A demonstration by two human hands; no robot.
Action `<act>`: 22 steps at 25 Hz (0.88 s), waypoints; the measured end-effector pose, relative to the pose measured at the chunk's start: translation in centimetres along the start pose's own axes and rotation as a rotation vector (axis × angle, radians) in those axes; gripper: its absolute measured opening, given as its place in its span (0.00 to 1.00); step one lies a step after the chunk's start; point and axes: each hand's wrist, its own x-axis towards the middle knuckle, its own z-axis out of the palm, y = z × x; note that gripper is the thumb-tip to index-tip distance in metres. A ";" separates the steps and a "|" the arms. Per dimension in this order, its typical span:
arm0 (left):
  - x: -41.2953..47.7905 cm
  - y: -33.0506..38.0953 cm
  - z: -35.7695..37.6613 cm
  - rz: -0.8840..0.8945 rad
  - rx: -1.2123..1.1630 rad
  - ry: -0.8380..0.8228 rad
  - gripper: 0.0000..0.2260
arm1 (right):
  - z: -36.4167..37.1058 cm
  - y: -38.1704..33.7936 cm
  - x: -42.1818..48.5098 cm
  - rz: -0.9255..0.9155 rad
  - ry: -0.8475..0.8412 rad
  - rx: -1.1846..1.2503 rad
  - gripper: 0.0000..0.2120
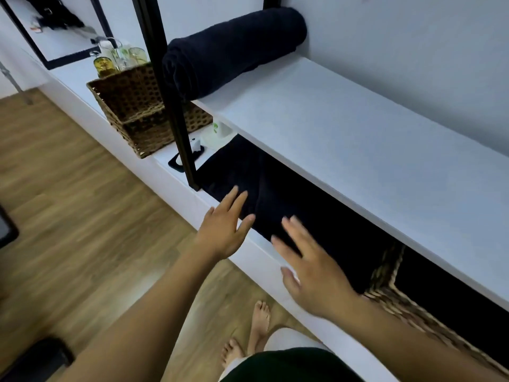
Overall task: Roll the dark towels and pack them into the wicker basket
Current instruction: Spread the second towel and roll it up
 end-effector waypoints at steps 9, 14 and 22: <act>-1.1 -4.8 10.0 -0.405 -0.288 -0.199 0.18 | 15.6 8.1 0.1 1.647 0.009 1.751 0.19; 4.1 -4.1 12.1 -0.694 -0.755 -0.177 0.07 | 19.0 10.1 0.0 1.971 0.368 1.962 0.21; 11.7 -5.1 13.8 -0.946 -1.220 -0.166 0.04 | 19.1 9.5 0.0 2.084 0.678 1.965 0.08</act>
